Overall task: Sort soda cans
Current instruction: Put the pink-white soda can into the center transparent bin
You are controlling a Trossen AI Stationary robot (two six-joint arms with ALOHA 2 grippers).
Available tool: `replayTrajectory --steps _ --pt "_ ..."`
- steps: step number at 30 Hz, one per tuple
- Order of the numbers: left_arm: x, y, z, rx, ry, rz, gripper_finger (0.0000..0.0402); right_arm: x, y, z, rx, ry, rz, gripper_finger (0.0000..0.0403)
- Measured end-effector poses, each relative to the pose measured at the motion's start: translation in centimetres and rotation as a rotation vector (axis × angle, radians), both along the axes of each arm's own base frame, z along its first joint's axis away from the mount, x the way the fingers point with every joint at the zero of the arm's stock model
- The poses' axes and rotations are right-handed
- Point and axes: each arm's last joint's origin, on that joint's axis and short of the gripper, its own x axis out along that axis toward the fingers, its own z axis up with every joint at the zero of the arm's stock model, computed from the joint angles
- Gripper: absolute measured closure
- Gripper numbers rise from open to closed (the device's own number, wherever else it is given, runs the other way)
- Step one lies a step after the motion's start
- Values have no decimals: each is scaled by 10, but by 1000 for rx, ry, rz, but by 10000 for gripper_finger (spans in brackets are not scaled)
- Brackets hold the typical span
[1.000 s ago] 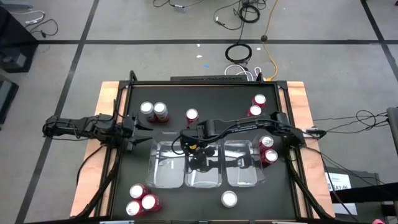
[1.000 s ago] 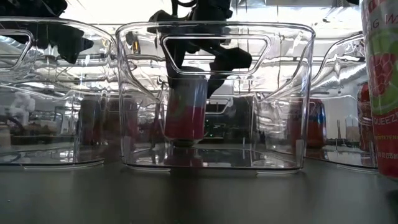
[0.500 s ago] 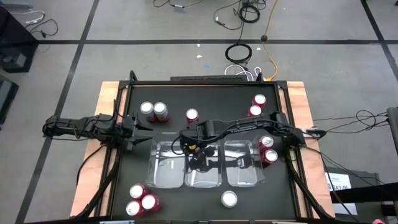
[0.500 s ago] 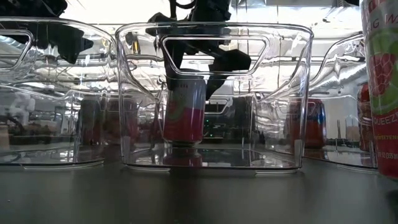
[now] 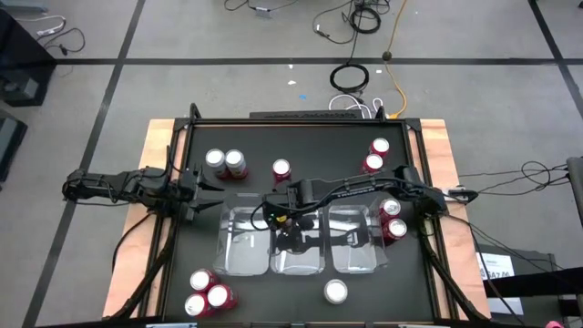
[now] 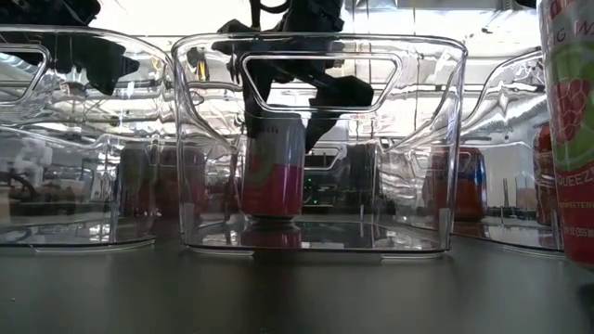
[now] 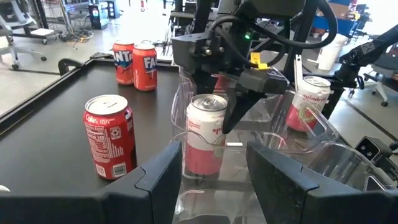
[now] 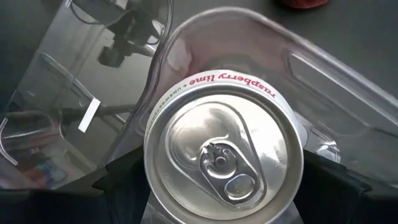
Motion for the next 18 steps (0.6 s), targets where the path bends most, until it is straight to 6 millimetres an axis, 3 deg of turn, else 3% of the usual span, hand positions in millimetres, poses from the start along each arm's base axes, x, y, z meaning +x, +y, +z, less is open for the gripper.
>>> replayTrajectory --steps 11,18 --pt "0 0 0 0 0 0 211 -1 1 3 30 0 7 43" --pt "0 0 0 0 0 0 211 -17 3 40 43 -66 2 39"
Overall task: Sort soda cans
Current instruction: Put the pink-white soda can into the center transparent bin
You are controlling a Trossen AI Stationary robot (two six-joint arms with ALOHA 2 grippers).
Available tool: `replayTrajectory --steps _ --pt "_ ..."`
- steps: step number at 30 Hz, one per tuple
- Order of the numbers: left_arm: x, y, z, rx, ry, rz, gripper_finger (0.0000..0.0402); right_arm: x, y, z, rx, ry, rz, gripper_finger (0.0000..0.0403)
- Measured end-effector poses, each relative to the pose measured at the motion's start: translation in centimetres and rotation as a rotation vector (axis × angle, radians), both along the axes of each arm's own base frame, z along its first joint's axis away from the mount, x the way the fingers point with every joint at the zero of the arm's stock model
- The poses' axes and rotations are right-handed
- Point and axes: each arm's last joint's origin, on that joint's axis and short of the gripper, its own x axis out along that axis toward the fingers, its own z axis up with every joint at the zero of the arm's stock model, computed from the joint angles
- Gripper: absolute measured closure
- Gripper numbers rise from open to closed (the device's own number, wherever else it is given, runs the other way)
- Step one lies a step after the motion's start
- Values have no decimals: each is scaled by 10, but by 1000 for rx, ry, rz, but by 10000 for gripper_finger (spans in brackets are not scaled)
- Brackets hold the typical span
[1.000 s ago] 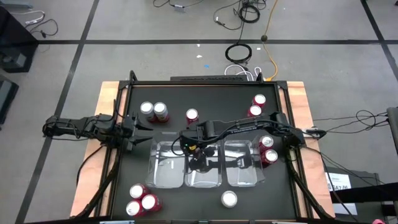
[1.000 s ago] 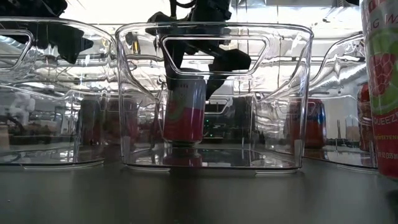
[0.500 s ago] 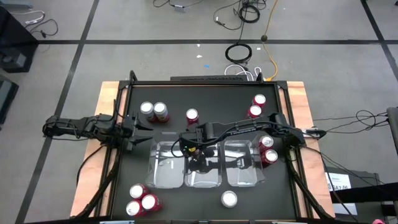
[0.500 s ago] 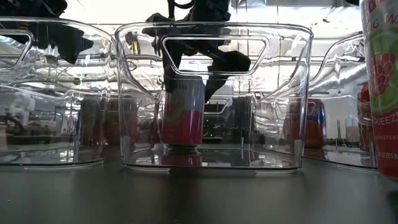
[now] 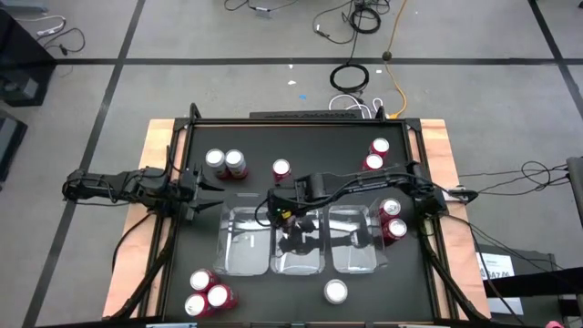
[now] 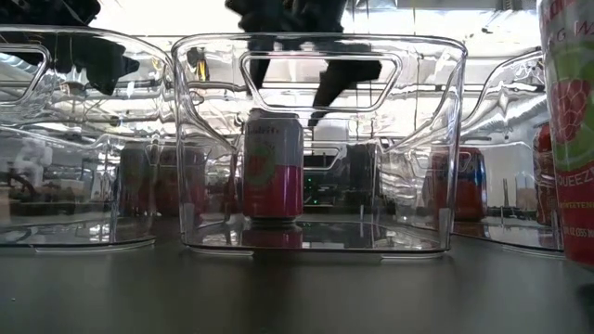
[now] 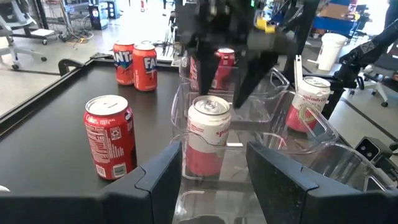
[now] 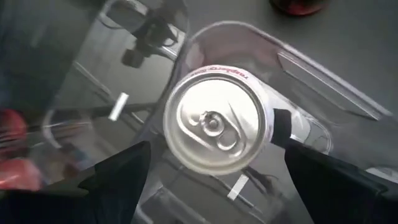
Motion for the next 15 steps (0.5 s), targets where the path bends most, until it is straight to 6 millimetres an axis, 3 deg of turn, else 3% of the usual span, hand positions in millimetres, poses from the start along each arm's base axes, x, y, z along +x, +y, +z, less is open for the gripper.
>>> replayTrajectory --steps 7,15 --pt "0 0 0 0 0 0 211 -29 39 40 54 -72 -5 39" --pt "0 0 0 0 0 0 211 -82 117 51 89 19 -106 39"
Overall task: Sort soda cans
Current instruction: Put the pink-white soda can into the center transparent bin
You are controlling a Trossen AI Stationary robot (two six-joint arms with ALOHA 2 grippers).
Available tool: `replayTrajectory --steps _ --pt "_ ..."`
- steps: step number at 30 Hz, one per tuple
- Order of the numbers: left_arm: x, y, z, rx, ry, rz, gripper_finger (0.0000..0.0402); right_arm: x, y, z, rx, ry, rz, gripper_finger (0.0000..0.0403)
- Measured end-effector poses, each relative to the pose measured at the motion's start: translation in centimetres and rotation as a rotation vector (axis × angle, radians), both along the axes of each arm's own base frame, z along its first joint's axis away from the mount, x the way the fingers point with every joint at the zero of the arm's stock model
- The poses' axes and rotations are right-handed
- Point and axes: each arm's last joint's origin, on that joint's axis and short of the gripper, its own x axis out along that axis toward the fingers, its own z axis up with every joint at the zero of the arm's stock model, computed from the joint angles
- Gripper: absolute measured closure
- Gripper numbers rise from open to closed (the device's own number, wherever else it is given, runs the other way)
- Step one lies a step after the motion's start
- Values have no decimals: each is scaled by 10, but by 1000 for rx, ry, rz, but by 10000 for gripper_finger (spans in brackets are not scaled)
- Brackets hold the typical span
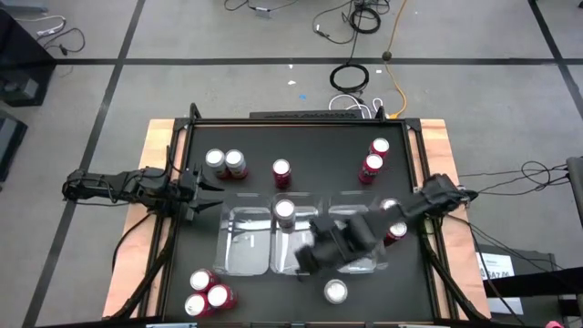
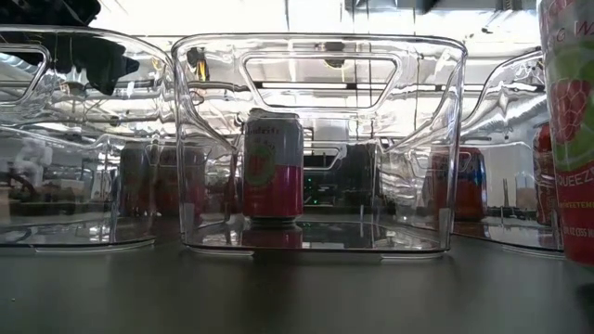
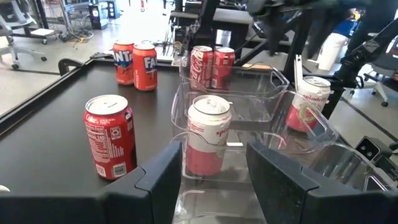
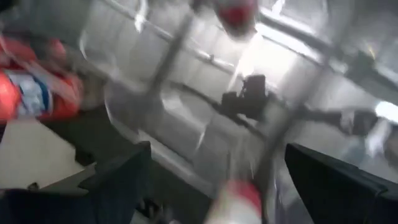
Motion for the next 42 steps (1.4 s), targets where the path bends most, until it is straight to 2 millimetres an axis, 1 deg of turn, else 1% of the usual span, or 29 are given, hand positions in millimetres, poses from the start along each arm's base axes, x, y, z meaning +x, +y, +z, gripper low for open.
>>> replayTrajectory --steps 4,8,11,14,17,21,29,42 --pt "0 0 0 0 -1 0 211 -31 36 8 20 -14 -90 39" --pt "0 0 0 0 0 0 211 -56 67 7 61 9 -128 39" --pt "0 0 0 0 0 0 211 -67 83 4 82 23 -148 39" --pt "0 0 0 0 0 0 211 -72 95 -1 92 25 -158 39" --pt "0 0 0 0 0 0 211 -70 105 -8 113 16 -154 39" --pt "0 0 0 0 0 0 211 -60 115 -19 141 -8 -139 39" --pt "0 0 0 0 1 0 211 -51 117 -36 132 56 -140 39" --pt "0 0 0 0 0 0 211 -30 109 -64 82 136 -119 39"
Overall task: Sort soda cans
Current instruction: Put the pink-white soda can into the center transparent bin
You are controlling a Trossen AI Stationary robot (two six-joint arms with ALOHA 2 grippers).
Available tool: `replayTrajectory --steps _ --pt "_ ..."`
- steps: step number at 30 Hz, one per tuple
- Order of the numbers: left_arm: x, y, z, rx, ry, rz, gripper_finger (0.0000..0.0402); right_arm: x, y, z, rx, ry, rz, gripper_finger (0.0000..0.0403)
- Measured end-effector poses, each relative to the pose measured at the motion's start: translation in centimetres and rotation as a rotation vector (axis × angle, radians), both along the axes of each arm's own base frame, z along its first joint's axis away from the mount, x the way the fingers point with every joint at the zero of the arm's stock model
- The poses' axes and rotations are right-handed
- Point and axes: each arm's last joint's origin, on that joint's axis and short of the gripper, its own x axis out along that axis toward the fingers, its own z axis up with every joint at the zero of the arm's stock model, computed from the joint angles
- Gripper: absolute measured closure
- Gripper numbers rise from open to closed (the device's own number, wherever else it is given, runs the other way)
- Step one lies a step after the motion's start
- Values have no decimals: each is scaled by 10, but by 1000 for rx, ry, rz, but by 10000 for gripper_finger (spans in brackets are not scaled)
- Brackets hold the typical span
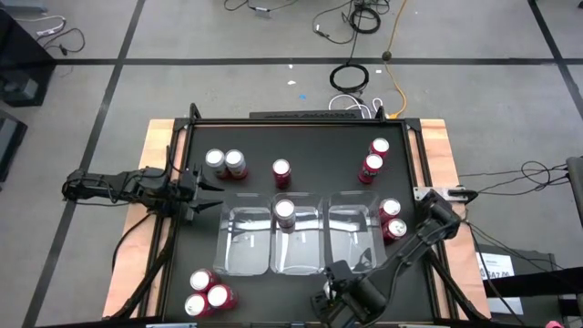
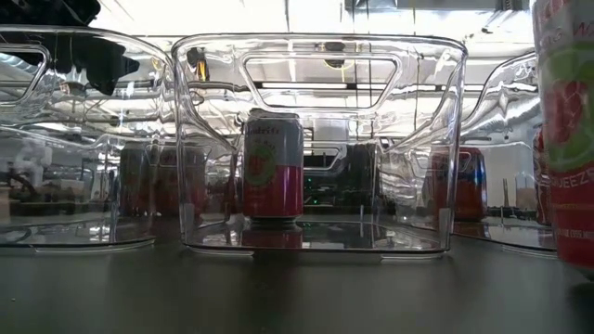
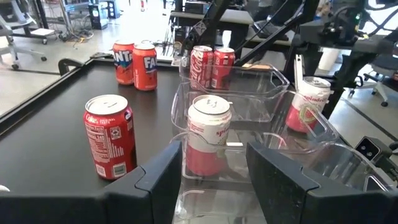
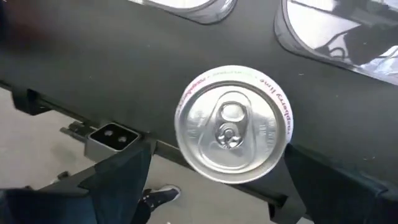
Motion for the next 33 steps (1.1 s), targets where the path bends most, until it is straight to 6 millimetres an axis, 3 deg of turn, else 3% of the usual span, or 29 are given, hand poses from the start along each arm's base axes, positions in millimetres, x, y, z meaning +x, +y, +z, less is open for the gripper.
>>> replayTrajectory --steps 12,20,23,28,33 --pt "0 0 0 0 0 0 211 3 -1 -23 -74 101 -6 43" --pt "0 0 0 0 0 0 211 5 1 -28 -67 103 -31 119" --pt "0 0 0 0 0 0 211 5 1 -27 -59 99 -56 123" --pt "0 0 0 0 0 0 211 3 7 -15 12 27 -75 121" --pt "0 0 0 0 0 0 211 -5 10 11 51 -13 -52 118"
